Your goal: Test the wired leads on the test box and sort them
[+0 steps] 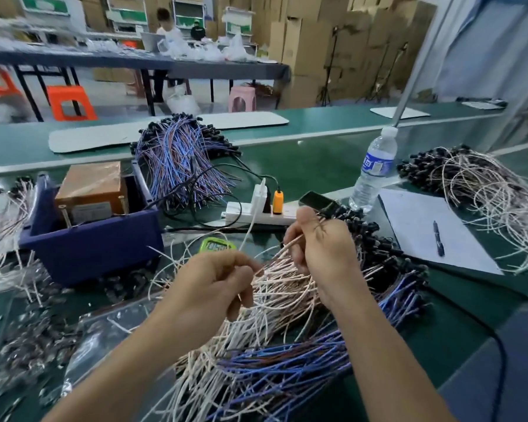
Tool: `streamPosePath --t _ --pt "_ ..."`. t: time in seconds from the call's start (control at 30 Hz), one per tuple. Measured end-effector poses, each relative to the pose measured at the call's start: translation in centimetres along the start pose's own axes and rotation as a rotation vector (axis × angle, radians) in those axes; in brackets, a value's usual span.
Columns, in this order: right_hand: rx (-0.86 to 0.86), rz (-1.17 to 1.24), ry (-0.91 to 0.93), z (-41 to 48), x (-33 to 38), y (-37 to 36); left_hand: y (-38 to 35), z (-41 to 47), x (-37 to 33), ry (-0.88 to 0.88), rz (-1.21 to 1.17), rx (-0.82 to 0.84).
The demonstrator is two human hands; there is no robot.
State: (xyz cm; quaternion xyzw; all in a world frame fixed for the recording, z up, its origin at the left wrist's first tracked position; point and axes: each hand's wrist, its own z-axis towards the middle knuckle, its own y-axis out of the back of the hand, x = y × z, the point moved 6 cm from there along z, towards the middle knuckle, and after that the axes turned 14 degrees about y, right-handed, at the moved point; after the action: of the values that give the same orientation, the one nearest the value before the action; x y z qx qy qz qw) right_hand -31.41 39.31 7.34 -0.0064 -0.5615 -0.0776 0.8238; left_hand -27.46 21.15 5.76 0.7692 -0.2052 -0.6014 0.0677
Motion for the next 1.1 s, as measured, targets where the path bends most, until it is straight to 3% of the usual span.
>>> streamPosePath --t 0.17,0.53,0.63,0.8,0.87,0.97,1.03,1.1 --pt "0.138 -0.137 0.192 -0.3 0.1 2.1 -0.8 1.4 1.2 0.042 0.132 -0.049" --pt "0.159 -0.413 0.385 -1.0 -1.4 2.4 -1.9 2.3 1.6 0.078 0.211 -0.142" --pt "0.144 -0.501 0.322 -0.7 -2.0 3.1 -1.9 2.3 1.4 0.070 0.145 -0.152" --pt "-0.119 -1.137 0.121 2.1 -2.0 8.1 -1.3 2.8 0.6 0.054 0.214 -0.149" --pt "-0.119 -1.208 -0.007 4.1 -2.3 9.8 -1.3 3.2 0.3 0.063 0.296 -0.155" --pt "0.012 -1.267 -0.185 5.9 -3.2 10.9 -2.1 3.6 0.0 0.060 0.384 -0.181" --pt "-0.010 -1.270 -0.178 6.0 -2.9 11.1 -2.5 3.4 -0.4 -0.002 0.525 -0.273" --pt "-0.065 -1.245 -0.044 5.4 -2.1 11.1 -2.7 3.2 -0.5 -0.067 0.593 -0.358"
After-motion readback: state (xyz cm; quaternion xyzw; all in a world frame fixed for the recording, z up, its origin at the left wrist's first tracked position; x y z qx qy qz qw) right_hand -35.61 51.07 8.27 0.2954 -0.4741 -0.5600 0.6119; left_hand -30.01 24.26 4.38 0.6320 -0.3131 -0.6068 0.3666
